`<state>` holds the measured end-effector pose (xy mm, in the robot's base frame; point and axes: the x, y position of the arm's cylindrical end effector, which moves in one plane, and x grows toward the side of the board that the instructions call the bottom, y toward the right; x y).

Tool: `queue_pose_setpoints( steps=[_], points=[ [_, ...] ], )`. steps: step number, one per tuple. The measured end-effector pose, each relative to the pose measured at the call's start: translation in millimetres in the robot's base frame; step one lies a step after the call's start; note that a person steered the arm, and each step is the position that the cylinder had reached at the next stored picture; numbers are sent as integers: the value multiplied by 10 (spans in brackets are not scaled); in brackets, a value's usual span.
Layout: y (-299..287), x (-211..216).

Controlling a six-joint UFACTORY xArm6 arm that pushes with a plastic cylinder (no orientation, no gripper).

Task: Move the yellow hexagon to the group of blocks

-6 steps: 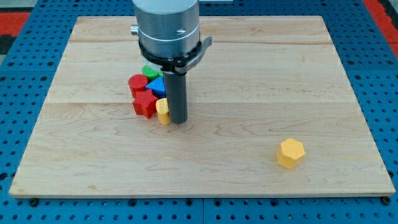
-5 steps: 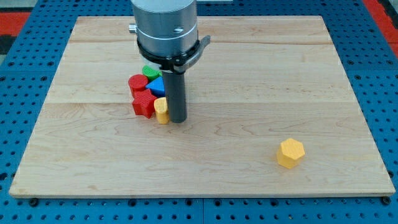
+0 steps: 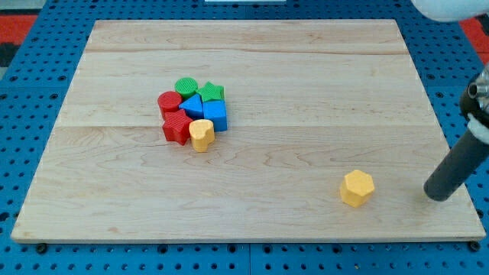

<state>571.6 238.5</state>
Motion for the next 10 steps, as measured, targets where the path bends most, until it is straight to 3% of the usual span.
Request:
queue_pose_setpoints(
  steps=[1, 3, 5, 6, 7, 8, 10],
  points=[
    [-446, 113],
    [-1451, -158],
    [-982, -456],
    [-1092, -641],
    [-1691, -641],
    [-1931, -801],
    [-2177, -1039]
  ],
)
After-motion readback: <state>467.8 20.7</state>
